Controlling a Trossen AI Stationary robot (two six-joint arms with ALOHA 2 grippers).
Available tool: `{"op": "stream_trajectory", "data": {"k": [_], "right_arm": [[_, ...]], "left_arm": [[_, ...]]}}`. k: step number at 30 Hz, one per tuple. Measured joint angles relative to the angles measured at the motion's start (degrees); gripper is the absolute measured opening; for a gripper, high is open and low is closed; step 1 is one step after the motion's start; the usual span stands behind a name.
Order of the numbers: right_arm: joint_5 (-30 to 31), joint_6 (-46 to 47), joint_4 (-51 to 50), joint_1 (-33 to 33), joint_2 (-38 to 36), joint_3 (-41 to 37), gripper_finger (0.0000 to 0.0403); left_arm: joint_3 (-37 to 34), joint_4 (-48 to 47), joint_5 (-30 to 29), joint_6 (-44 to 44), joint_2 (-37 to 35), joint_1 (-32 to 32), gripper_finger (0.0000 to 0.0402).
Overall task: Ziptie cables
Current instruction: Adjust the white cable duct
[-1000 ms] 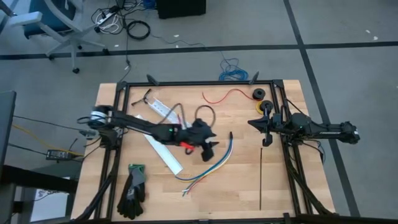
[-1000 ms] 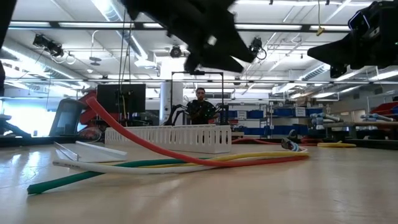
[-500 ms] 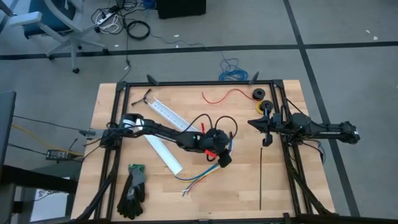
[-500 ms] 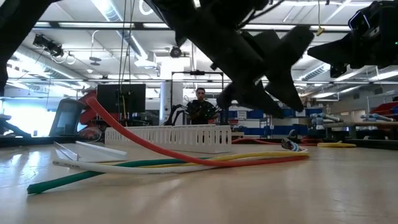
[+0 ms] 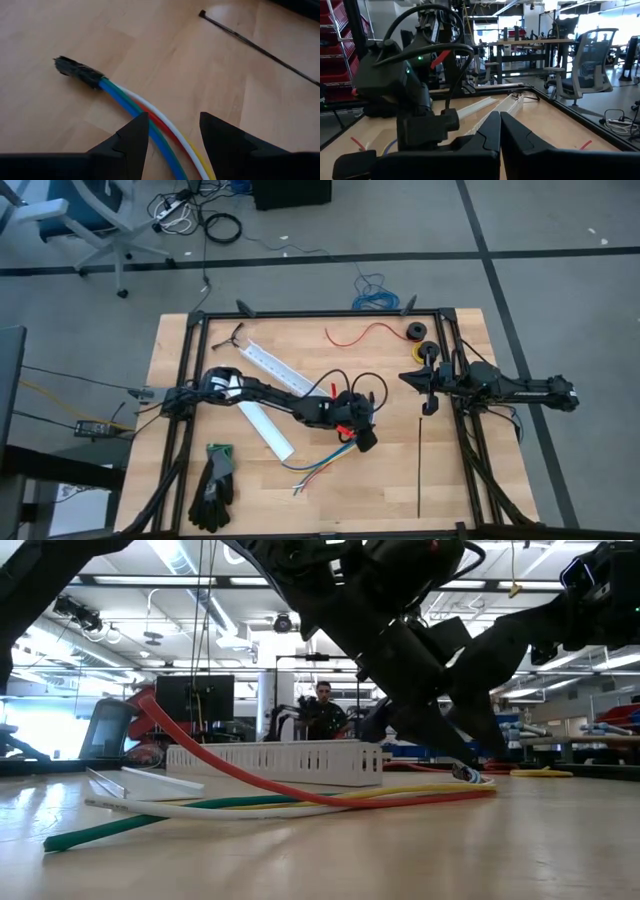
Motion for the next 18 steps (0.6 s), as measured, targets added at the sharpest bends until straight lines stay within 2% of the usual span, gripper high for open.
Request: {"op": "stream_trajectory", "data": {"k": [6,10,14,18], "right_arm": [[0.0,0.01,-0.03,0.0,0.0,0.0,0.0002],[0.0,0.02,-0.01,0.0,0.0,0.0,0.0002],[-0.02,0.02,-0.02,0.0,0.0,0.0,0.0002],[-0.02,0.02,-0.03,0.0,0.0,0.0,0.0002]], "left_arm": [[0.05,-0.22,0.6,1.64,0.12,-0.74,0.0154],[0.48,-0.6,1.71,6.03,-0.5,-1.33,0.0147],[6.18,-2.0,2.45,12.05,-0.62,-2.4,0.0147],[14.64,-11.41,1.76,18.48,-1.02,-3.89,0.0147]]}}
